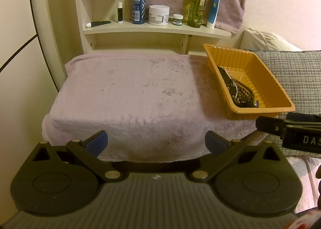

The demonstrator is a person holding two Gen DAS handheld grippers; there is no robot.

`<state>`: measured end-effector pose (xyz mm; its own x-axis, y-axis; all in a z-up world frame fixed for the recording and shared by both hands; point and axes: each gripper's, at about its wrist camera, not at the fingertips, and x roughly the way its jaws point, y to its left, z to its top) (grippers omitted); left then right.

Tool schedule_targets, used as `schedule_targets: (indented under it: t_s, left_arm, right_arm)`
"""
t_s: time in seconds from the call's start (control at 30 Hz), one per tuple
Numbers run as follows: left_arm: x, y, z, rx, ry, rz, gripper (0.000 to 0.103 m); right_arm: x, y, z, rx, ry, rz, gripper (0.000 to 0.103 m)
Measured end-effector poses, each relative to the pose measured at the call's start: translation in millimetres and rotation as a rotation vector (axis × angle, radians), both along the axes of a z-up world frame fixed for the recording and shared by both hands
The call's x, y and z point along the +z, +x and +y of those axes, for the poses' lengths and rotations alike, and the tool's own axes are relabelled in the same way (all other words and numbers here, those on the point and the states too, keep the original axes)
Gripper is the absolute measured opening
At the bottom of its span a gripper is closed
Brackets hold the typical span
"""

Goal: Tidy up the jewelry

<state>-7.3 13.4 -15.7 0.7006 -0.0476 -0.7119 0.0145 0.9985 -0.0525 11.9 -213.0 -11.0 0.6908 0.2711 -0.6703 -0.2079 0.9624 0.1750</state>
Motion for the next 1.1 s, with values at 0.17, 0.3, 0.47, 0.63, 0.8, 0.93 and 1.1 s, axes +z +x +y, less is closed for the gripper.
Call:
schedule_targets:
  t_s: [0.17, 0.3, 0.47, 0.63, 0.8, 0.93, 1.1]
  left_arm:
    - [0.0, 0.5, -0.4, -0.004, -0.002, 0.0, 0.102]
    - [-0.1, 0.5, -0.2, -0.003, -0.001, -0.001, 0.102]
    - [-0.1, 0.6, -0.1, -0.003, -0.004, 0.0, 0.102]
    - [-0.1, 0.5, -0.4, -0.006, -0.002, -0.002, 0.102]
    - [0.2, 0.4, -0.5, -0.004, -0.004, -0.004, 0.102]
    - [1.0, -0.5, -1.6, 0.006, -0.006, -0.009, 0.102]
    - [0.9, -1.1, -2.1, 0.013, -0.008, -0.01, 0.102]
  right_arm:
    - [0.5, 0.3, 0.0, 0.002, 0.0, 0.0, 0.087]
    - [0.4, 0.4, 0.0, 0.003, -0.001, 0.0, 0.087]
    - [0.0, 0.2, 0.5, 0.005, -0.001, 0.001, 0.087]
    - [-0.1, 0.3, 0.4, 0.003, 0.001, 0.003, 0.087]
    - [0.0, -0.4, 0.6, 0.003, 0.002, 0.004, 0.087]
    - [-0.8, -0.5, 0.0, 0.003, 0.002, 0.007, 0.087]
    - [-2.7, -0.8, 0.3, 0.006, 0.001, 0.013, 0.087]
